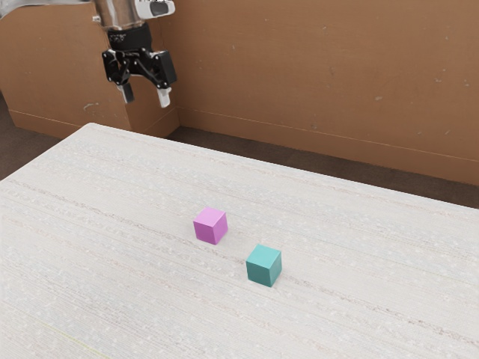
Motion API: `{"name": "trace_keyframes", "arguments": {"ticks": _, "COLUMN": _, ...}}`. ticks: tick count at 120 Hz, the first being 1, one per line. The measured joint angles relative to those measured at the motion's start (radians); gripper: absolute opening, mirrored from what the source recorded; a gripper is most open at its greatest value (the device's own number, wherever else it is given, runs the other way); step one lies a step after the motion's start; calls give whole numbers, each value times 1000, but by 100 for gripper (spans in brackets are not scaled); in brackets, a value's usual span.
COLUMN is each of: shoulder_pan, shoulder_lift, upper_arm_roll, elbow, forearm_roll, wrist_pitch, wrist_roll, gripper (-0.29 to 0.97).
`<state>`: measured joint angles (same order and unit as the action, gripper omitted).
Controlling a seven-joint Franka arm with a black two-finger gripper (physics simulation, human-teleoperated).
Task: Pick up the blue block with one arm, and put the blue block on the pink block with one arm
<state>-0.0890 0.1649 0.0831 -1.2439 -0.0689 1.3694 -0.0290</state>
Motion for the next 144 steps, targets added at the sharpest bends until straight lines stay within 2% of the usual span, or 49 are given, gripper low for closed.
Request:
{"name": "trace_keyframes", "arguments": {"ticks": 26, "shoulder_pan": -14, "shoulder_lift": -1, "upper_arm_roll": 0, "elbow": 5, "forearm_roll": 43, "wrist_pitch": -4, "wrist_roll": -3, "gripper": 68}}
{"name": "trace_keyframes", "arguments": {"ticks": 37, "shoulder_pan": -33, "shoulder_lift": -15, "upper_arm_roll": -2, "elbow": 224, "forearm_roll": 47, "wrist_pitch": -59, "wrist_roll": -20, "gripper": 68}}
{"name": "trace_keyframes", "arguments": {"ticks": 44, "shoulder_pan": -95, "shoulder_lift": -16, "upper_arm_roll": -3, "elbow": 276, "forearm_roll": 50, "wrist_pitch": -90, "wrist_roll": -48, "gripper": 68}}
{"name": "trace_keyframes", "arguments": {"ticks": 62, "shoulder_pan": -359, "shoulder_lift": 64, "upper_arm_roll": -2, "elbow": 294, "forearm_roll": 83, "wrist_pitch": -117, "wrist_roll": -154, "gripper": 68}}
{"name": "trace_keyframes", "arguments": {"ticks": 78, "shoulder_pan": -466, "shoulder_lift": 135, "upper_arm_roll": 0, "elbow": 288, "forearm_roll": 101, "wrist_pitch": -77, "wrist_roll": -249, "gripper": 68}}
{"name": "trace_keyframes", "arguments": {"ticks": 84, "shoulder_pan": -486, "shoulder_lift": 134, "upper_arm_roll": 4, "elbow": 244, "forearm_roll": 106, "wrist_pitch": -62, "wrist_roll": -281, "gripper": 68}}
{"name": "trace_keyframes", "arguments": {"ticks": 95, "shoulder_pan": -514, "shoulder_lift": 73, "upper_arm_roll": 8, "elbow": -13, "forearm_roll": 118, "wrist_pitch": 40, "wrist_roll": -333, "gripper": 68}}
{"name": "trace_keyframes", "arguments": {"ticks": 109, "shoulder_pan": -529, "shoulder_lift": 34, "upper_arm_roll": 11, "elbow": -232, "forearm_roll": 126, "wrist_pitch": 193, "wrist_roll": -389, "gripper": 68}}
{"name": "trace_keyframes", "arguments": {"ticks": 126, "shoulder_pan": -570, "shoulder_lift": 6, "upper_arm_roll": 12, "elbow": -322, "forearm_roll": 148, "wrist_pitch": 329, "wrist_roll": -444, "gripper": 68}}
{"name": "trace_keyframes", "arguments": {"ticks": 144, "shoulder_pan": -585, "shoulder_lift": -15, "upper_arm_roll": 19, "elbow": -386, "forearm_roll": 159, "wrist_pitch": 382, "wrist_roll": -490, "gripper": 68}}
